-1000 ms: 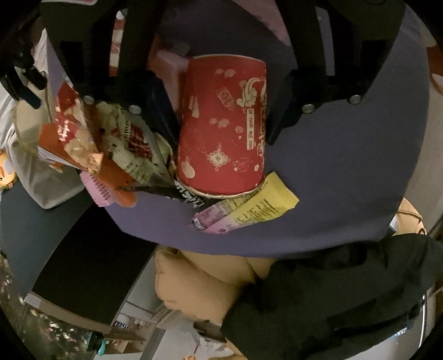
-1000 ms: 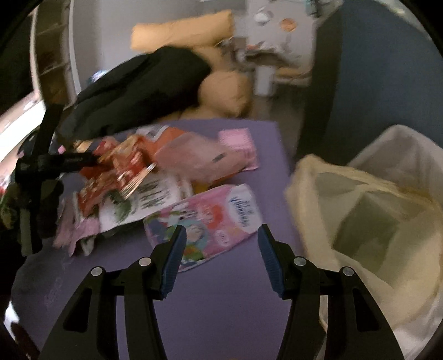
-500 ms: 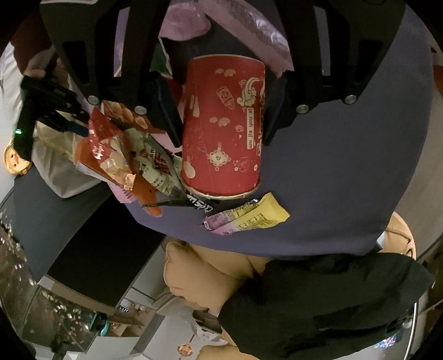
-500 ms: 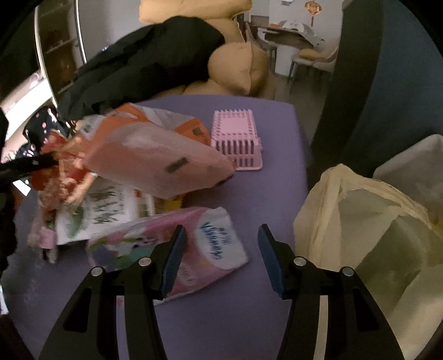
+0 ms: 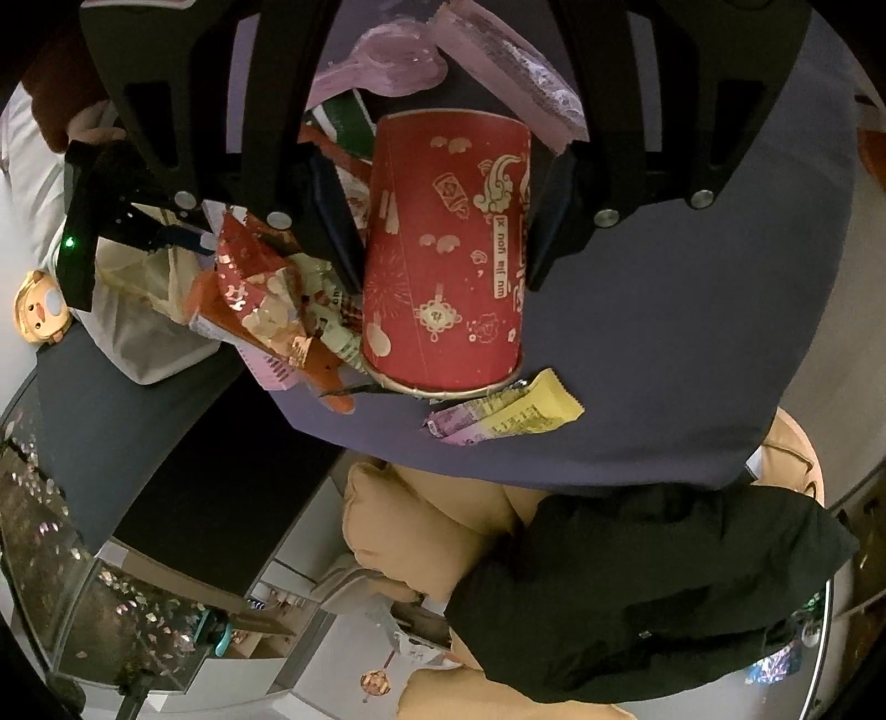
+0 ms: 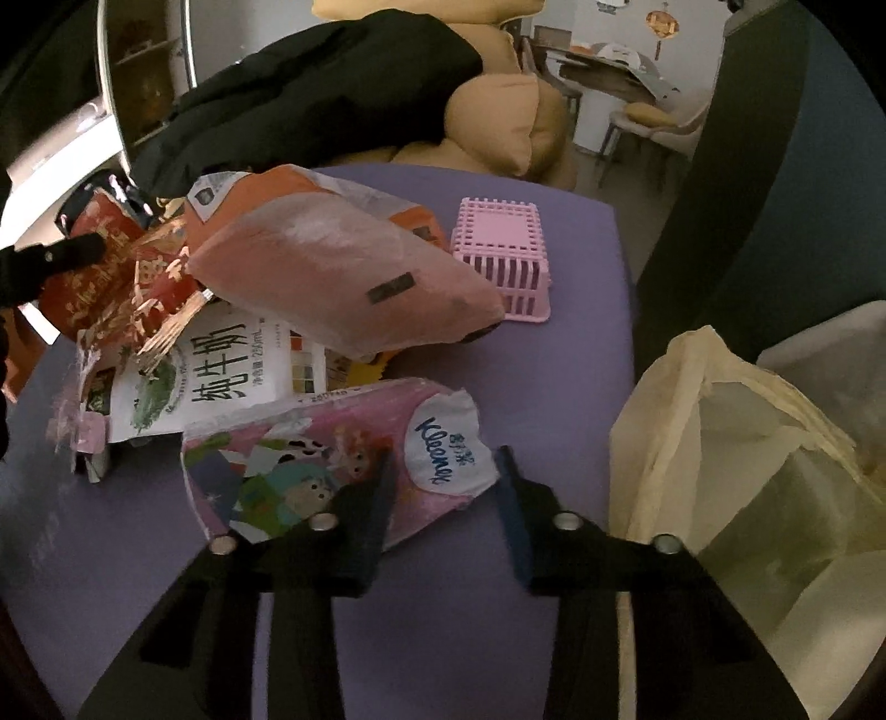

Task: Collect trash
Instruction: 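Grasp the red paper cup with the left tool while the right tool grasps the pink Kleenex pack, then carry the cup into the yellow bag and open the left tool while the right tool carries the Kleenex pack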

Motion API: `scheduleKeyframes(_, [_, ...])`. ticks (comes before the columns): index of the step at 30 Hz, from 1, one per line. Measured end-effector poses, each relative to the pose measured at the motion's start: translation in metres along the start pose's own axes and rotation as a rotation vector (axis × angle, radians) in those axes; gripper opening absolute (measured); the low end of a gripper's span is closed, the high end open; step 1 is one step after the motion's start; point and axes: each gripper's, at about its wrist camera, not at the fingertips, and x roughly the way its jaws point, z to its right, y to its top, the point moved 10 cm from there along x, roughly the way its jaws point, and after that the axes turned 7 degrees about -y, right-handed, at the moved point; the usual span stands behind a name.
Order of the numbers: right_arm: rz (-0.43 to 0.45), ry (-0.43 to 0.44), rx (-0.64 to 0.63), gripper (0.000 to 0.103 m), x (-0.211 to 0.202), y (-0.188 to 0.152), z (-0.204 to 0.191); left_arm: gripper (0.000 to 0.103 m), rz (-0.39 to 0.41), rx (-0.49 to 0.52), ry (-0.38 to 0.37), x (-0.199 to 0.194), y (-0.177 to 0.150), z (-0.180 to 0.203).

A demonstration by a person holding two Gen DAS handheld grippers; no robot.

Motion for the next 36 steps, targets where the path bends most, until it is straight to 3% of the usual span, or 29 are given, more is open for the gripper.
scheduleKeyframes(4, [0.007, -0.014, 0.005, 0.012, -0.007, 0.001, 0.001, 0.055, 0.024, -0.005, -0.001, -0.008, 0.007, 0.001])
scheduleKeyframes(7, [0.045, 0.011, 0.028, 0.007, -0.024, 0.008, 0.0, 0.055, 0.044, -0.012, -0.001, -0.014, 0.014, 0.001])
scheduleKeyframes(19, [0.26, 0.044, 0.084, 0.005, -0.13, 0.045, 0.022, 0.055, 0.114, 0.061, -0.028, -0.037, 0.037, 0.051])
scheduleKeyframes(25, [0.334, -0.015, 0.118, 0.005, -0.168, 0.049, 0.056, 0.055, 0.137, 0.143, -0.081, -0.041, 0.04, 0.108])
scheduleKeyframes(30, [0.393, -0.118, 0.163, 0.005, -0.202, 0.044, 0.111, 0.055, 0.128, 0.212, -0.136, -0.025, 0.037, 0.169])
scheduleKeyframes(36, [0.435, -0.24, 0.223, 0.005, -0.233, 0.024, 0.18, 0.056, 0.112, 0.254, -0.279, 0.017, 0.026, 0.257])
